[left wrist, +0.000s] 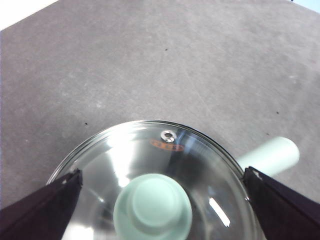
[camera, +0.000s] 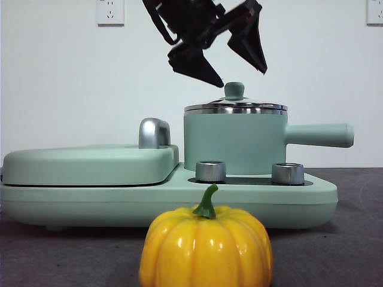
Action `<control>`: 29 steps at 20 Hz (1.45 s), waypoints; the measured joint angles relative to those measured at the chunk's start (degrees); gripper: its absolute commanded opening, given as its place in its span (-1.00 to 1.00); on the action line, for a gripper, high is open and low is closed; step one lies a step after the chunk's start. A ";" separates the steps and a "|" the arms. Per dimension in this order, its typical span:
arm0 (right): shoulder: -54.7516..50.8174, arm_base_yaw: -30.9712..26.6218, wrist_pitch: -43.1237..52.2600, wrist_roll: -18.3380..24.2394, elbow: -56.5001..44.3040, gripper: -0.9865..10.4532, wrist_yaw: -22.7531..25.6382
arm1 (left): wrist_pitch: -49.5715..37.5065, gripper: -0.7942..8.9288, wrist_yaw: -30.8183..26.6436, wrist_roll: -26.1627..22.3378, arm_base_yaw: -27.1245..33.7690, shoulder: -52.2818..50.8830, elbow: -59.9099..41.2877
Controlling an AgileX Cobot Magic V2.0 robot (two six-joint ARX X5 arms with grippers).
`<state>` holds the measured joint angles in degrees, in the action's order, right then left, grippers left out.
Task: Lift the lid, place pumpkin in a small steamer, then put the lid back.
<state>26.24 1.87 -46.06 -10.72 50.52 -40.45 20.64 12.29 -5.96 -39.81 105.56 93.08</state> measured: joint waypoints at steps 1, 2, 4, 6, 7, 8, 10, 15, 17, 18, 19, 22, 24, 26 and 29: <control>0.00 0.00 0.00 0.00 0.00 -0.03 0.00 | -0.37 0.11 0.00 0.31 0.04 0.52 0.00; 0.00 0.00 0.00 0.00 0.00 -0.03 0.00 | -0.66 0.11 0.00 0.74 0.11 0.96 0.00; 0.00 0.00 0.00 0.00 0.00 -0.03 0.00 | -0.92 0.11 -0.46 0.92 0.22 1.31 0.00; 0.00 0.00 0.00 0.02 0.00 -0.03 0.00 | -1.84 0.09 -1.40 1.03 0.33 1.31 0.00; 0.00 0.00 0.00 0.00 0.00 -0.03 0.00 | -1.88 0.05 -1.49 1.01 0.48 1.31 0.00; 0.00 0.00 0.00 0.00 0.00 -0.03 0.00 | -1.51 0.04 -1.49 1.03 0.74 1.31 0.00; 0.00 0.00 0.00 0.00 0.00 -0.03 0.00 | -0.96 0.04 -1.53 1.03 1.18 1.31 0.00; 0.00 0.00 0.00 0.02 0.00 -0.03 0.00 | -0.70 0.04 -1.53 1.07 1.27 1.81 0.00; 0.00 0.00 0.00 0.02 0.00 -0.03 0.00 | -0.66 0.03 -1.53 1.11 1.16 2.05 0.00; 0.00 0.00 0.00 0.02 0.00 -0.03 0.02 | -0.59 -0.02 -1.53 1.11 1.03 2.08 0.00; 0.00 0.00 0.00 0.02 0.00 -0.03 0.00 | -0.50 -0.04 -1.53 1.11 0.90 2.08 0.00; 0.00 0.00 0.00 0.02 0.00 -0.03 0.02 | -0.02 -0.07 -1.53 1.11 0.52 2.08 0.00; 0.00 0.00 0.00 0.02 0.00 -0.03 0.00 | 0.61 -0.09 -1.53 1.11 0.17 2.16 0.00; 0.00 0.00 0.00 0.02 0.00 -0.03 0.00 | 0.96 -0.33 -1.66 0.83 -0.20 2.56 0.13; 0.00 0.00 0.00 0.02 0.00 -0.03 0.00 | 0.04 -0.69 -2.03 0.24 -0.17 2.69 0.24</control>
<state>26.24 1.87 -46.06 -10.70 50.52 -40.45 20.69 10.26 -5.72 -39.99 108.25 93.32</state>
